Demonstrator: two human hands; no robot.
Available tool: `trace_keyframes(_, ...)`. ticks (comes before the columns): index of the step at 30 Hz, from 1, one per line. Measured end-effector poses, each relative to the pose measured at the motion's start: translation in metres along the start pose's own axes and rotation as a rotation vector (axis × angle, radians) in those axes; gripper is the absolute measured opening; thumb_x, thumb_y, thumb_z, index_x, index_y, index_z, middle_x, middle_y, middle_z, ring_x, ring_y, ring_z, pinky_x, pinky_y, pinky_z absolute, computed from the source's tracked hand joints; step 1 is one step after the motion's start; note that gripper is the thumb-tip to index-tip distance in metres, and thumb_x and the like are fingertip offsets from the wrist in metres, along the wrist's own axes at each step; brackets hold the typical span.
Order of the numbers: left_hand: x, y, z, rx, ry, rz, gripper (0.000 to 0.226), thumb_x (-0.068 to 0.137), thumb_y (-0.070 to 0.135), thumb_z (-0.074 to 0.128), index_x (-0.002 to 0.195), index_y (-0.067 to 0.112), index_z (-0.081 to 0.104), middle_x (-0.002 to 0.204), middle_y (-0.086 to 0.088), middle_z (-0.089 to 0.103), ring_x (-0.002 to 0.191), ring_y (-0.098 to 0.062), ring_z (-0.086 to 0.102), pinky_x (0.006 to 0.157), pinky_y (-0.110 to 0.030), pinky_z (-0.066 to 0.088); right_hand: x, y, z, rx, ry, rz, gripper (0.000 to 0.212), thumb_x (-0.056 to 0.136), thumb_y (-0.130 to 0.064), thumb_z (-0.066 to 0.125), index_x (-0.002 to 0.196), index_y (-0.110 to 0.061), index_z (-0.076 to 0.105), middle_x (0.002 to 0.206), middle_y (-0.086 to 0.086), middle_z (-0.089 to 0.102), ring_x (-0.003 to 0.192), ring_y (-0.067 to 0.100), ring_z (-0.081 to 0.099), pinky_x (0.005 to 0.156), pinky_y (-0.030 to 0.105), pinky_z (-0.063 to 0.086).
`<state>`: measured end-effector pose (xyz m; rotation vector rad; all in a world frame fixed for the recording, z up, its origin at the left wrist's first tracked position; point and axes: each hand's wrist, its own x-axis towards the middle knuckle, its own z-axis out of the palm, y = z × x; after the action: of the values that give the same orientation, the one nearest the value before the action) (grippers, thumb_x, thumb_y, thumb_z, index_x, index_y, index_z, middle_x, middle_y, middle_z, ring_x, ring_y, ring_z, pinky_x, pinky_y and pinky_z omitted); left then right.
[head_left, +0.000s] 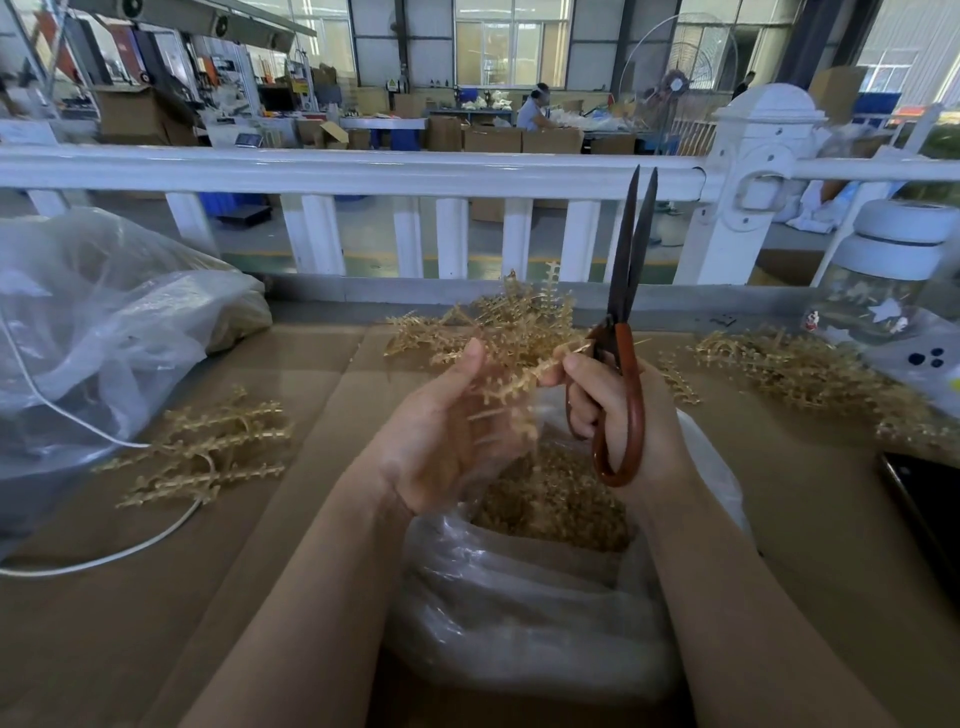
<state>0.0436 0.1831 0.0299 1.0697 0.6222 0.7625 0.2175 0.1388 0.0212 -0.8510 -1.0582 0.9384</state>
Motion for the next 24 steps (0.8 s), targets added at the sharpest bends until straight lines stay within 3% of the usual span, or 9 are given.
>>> trace_keyframes(2,-0.0019,0.0014,0.0020,0.021,-0.048,-0.100,0.064,0.086,0.062,0.051,0.124,0.010,0.057,0.109,-0.015,0.068,0.091,-0.026,0.066,0.076,-0.035,0.057,0.0004,0.0015,-0.0005,-0.021,0.021,0.011,0.024,0.094,-0.015,0.063,0.101,0.007,0.061,0.067,-0.003,0.067,0.045,0.008,0.036,0.043,0.016,0.035)
trace_keyframes(4,-0.0028,0.0026,0.0022,0.018,-0.065,-0.099,0.065,0.081,0.054,0.060,0.126,0.007,0.057,0.106,-0.015,0.071,0.086,-0.025,0.067,0.071,-0.032,0.056,0.0011,0.0028,-0.0004,-0.021,0.047,0.029,0.022,0.095,-0.012,0.062,0.102,0.008,0.061,0.070,0.000,0.069,0.046,0.008,0.037,0.044,0.018,0.035)
trace_keyframes(8,-0.0001,0.0007,0.0000,-0.081,0.007,0.083,0.030,0.077,0.019,0.070,0.102,0.003,0.067,0.080,-0.006,0.072,0.067,-0.014,0.067,0.069,-0.026,0.057,0.0017,0.0037,0.0016,-0.044,0.050,0.041,0.008,0.095,-0.007,0.061,0.094,0.001,0.061,0.076,0.005,0.071,0.047,0.011,0.035,0.047,0.026,0.028)
trace_keyframes(11,0.0026,0.0003,-0.0022,-0.008,0.084,0.242,0.024,0.076,0.016,0.070,0.098,0.008,0.067,0.070,0.000,0.068,0.062,-0.010,0.061,0.069,-0.025,0.054,0.0017,0.0041,0.0026,-0.029,0.073,0.054,0.008,0.096,0.001,0.058,0.095,-0.005,0.064,0.074,0.009,0.069,0.046,0.012,0.035,0.045,0.025,0.029)
trace_keyframes(14,0.0022,0.0012,-0.0033,0.089,0.131,0.401,0.024,0.075,0.018,0.071,0.096,0.007,0.070,0.066,0.002,0.066,0.061,-0.008,0.057,0.063,-0.019,0.049,0.0029,0.0043,0.0017,0.011,0.105,0.069,0.013,0.095,0.006,0.055,0.093,-0.004,0.063,0.075,0.023,0.062,0.046,0.015,0.034,0.044,0.026,0.028)
trace_keyframes(17,0.0010,0.0032,-0.0051,0.149,0.180,0.488,0.024,0.075,0.018,0.071,0.098,0.010,0.072,0.068,0.005,0.070,0.062,-0.003,0.061,0.065,-0.015,0.050,0.0024,0.0054,0.0000,0.016,0.070,0.013,0.017,0.091,-0.011,0.059,0.097,0.003,0.066,0.060,0.015,0.046,0.044,0.016,0.034,0.042,0.025,0.029)
trace_keyframes(21,-0.0003,0.0050,-0.0051,0.254,0.192,0.532,0.018,0.081,0.012,0.070,0.099,0.014,0.074,0.074,0.007,0.072,0.068,-0.003,0.063,0.068,-0.014,0.050,0.0021,0.0059,-0.0014,-0.036,0.028,0.023,0.042,0.085,-0.041,0.073,0.095,0.000,0.070,0.056,0.001,0.052,0.044,0.014,0.037,0.042,0.024,0.030)
trace_keyframes(24,-0.0012,0.0048,-0.0041,0.327,0.185,0.573,0.020,0.086,0.008,0.068,0.105,0.014,0.072,0.077,0.006,0.071,0.071,-0.003,0.063,0.071,-0.014,0.050,0.0021,0.0047,-0.0010,-0.136,-0.013,0.073,0.025,0.077,-0.040,0.078,0.081,-0.016,0.075,0.068,0.003,0.063,0.048,0.014,0.042,0.041,0.022,0.034)
